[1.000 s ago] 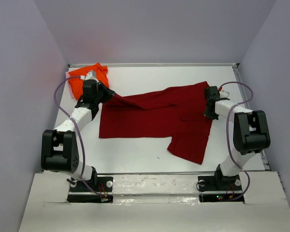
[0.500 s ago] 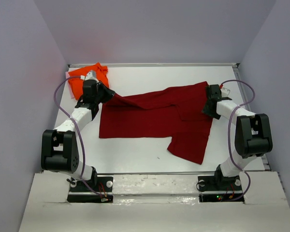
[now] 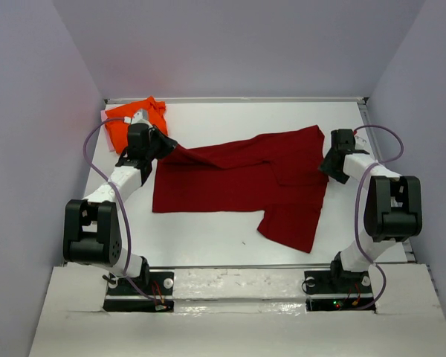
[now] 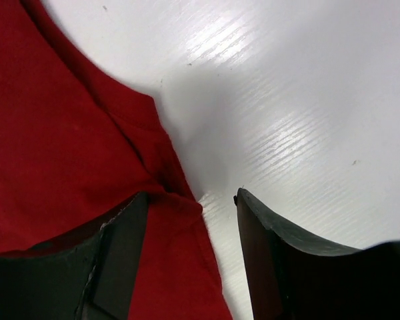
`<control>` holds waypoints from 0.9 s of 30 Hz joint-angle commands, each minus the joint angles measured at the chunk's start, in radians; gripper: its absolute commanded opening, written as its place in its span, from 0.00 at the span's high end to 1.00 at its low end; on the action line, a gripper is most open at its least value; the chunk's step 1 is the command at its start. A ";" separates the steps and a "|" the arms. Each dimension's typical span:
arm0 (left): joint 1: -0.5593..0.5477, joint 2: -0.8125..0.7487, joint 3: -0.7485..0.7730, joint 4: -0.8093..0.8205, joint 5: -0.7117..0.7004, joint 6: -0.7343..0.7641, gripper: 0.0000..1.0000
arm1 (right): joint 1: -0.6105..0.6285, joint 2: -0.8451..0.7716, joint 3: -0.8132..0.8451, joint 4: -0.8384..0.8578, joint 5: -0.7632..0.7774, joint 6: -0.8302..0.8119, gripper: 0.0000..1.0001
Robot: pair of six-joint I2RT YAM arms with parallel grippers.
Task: Fold and stack the t-shirts
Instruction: Fold the flattened tshirt in 1/3 of the way
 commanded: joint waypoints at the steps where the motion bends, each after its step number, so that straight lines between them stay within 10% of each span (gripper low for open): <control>1: 0.005 -0.049 -0.012 0.050 0.017 -0.002 1.00 | -0.005 0.019 0.041 0.046 -0.047 -0.012 0.40; 12: 0.003 -0.052 -0.014 0.048 0.014 -0.001 1.00 | -0.005 0.036 0.017 0.087 -0.123 -0.015 0.53; 22: 0.003 -0.051 -0.015 0.048 0.011 0.001 1.00 | -0.005 0.043 0.008 0.099 -0.127 -0.021 1.00; 27: 0.003 -0.052 -0.017 0.047 0.011 0.001 1.00 | -0.005 0.027 0.006 0.101 -0.136 -0.020 1.00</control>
